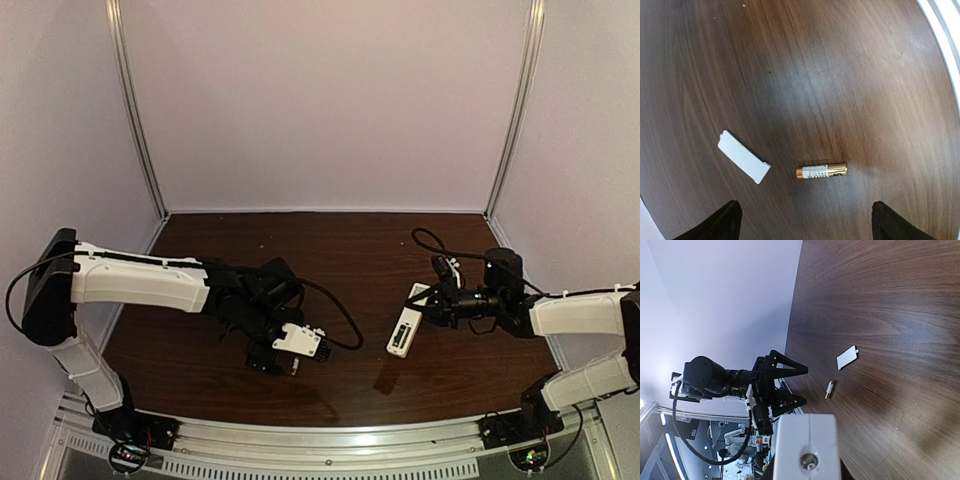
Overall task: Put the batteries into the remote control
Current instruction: Pick up the battery from the center of the board.
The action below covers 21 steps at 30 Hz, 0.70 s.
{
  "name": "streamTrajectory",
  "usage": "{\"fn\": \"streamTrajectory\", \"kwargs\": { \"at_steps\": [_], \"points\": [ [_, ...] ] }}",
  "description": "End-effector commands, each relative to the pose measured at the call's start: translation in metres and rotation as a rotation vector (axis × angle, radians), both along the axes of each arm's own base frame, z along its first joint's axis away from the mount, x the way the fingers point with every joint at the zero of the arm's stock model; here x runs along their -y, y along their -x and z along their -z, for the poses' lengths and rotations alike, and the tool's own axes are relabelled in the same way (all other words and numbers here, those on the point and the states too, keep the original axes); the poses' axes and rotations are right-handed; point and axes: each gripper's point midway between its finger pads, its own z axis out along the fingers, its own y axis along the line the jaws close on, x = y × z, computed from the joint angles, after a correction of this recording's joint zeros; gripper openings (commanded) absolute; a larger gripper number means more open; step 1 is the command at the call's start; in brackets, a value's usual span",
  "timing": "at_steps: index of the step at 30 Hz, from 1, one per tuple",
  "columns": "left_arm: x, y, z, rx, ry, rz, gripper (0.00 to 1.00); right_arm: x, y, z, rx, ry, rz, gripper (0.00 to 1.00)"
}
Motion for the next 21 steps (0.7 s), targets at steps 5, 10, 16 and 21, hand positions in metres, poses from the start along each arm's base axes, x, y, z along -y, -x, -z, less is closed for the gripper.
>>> {"fn": "streamTrajectory", "kwargs": {
  "at_steps": [5, 10, 16, 21],
  "points": [
    [0.002, -0.015, 0.025, 0.081, -0.116, 0.082, 0.87, -0.006, -0.001, -0.013, 0.053, -0.023, -0.042, 0.00],
    [0.006, -0.023, 0.034, 0.113, -0.137, 0.098, 0.82, -0.006, -0.001, -0.014, 0.060, -0.025, -0.042, 0.00],
    [0.013, -0.025, 0.043, 0.118, -0.163, 0.129, 0.77, -0.006, 0.000, -0.013, 0.056, -0.024, -0.045, 0.00],
    [0.026, -0.011, 0.046, 0.084, -0.139, 0.186, 0.74, -0.006, 0.000, -0.011, 0.052, -0.019, -0.049, 0.00]
  ]
}}
